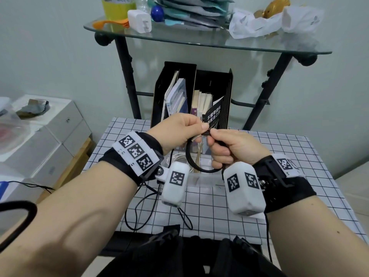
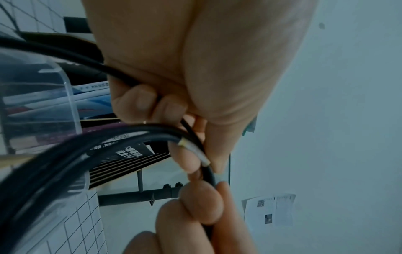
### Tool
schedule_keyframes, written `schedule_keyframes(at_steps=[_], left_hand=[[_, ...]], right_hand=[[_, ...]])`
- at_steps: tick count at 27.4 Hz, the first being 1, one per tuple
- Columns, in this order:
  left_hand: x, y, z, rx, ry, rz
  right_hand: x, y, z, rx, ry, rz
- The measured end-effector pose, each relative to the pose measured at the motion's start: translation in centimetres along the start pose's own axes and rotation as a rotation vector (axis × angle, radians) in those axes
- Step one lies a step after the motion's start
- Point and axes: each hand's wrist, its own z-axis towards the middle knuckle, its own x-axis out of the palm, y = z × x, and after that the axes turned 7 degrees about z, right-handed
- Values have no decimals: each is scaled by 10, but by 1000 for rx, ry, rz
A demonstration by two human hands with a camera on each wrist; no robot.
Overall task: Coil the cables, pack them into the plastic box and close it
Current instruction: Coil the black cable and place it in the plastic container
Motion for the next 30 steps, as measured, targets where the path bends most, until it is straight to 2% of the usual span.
schedule_keyframes(at_steps=[4, 9, 14, 20, 30], left_hand=[[3, 1, -1, -28, 1, -133], [-1, 13, -5, -7, 26, -214], [3, 26, -9, -78, 14, -201], [8, 33, -11, -99, 20, -144], [12, 44, -10, -158, 111, -44]], right_hand=[[0, 3, 0, 29, 28, 146], [-7, 10, 1, -62, 8, 370], [-14, 19, -2, -192, -43, 529], [-18, 25, -2, -347, -209, 784], [-27, 37, -8, -568, -423, 1015]])
